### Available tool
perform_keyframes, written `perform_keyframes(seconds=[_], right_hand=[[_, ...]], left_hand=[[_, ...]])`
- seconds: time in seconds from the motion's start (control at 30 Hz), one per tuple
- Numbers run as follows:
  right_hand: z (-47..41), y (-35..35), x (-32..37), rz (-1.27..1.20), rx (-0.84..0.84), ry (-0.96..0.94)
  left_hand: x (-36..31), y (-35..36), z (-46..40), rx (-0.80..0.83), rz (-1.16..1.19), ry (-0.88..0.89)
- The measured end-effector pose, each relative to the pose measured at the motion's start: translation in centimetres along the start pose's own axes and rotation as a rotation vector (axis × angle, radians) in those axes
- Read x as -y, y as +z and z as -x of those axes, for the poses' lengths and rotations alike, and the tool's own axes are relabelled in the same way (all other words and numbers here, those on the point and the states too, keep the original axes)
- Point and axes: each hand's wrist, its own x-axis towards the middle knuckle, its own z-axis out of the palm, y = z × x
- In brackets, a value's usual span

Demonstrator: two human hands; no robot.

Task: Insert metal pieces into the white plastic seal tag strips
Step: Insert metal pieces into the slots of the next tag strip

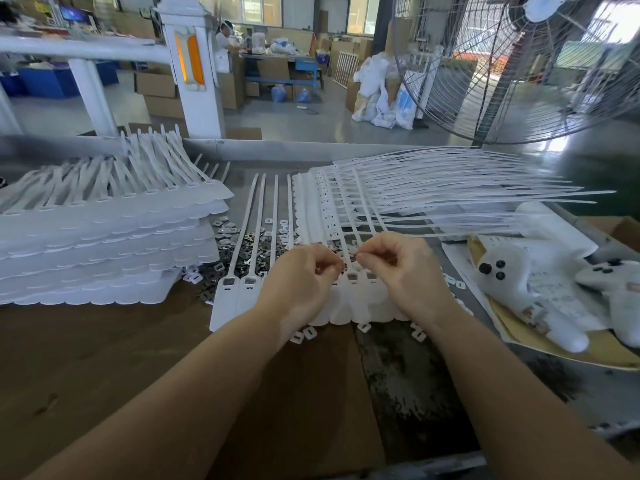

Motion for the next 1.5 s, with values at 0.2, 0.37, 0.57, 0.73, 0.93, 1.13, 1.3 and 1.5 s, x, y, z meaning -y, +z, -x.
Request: perform_keyframes(seconds=[0.2,0.37,0.57,0.73,0.93,1.13,1.3,1.5], right_hand=[[-0.7,-1.9,-0.8,0.112,-0.02,0.155],[-0.7,-2.6,-0.6,0.186,0.041,0.237],[-0.7,-3.1,-0.5,0.326,0.131,0.296],[-0.8,-3.4,-0.4,0.436,0.224,0.315],[-1.5,-3.4,0.0,0.498,0.31,0.375],[-2.0,-3.6,0.5,0.516,0.376,0.41],[-1.8,-3.5,0.1,0.47,0.269,0.434],[-1.7,-2.7,0.5,0.379,0.128,0.353]], left_hand=[[2.3,0.5,1.4,0.038,-0.486,0.122],[2.7,0.7,2.3,0.022,-0.513,0.165],[2.8,0.9,3.1,-0.019,-0.526,0.179],[3.0,1.0,3.2,-0.033,-0.542,0.189],[3.0,1.0,3.1,-0.045,-0.538,0.199],[3.2,1.1,3.1,-0.057,-0.533,0.209],[3.2,1.1,3.1,-0.074,-0.532,0.218],[3.3,1.2,3.1,-0.081,-0.508,0.231]])
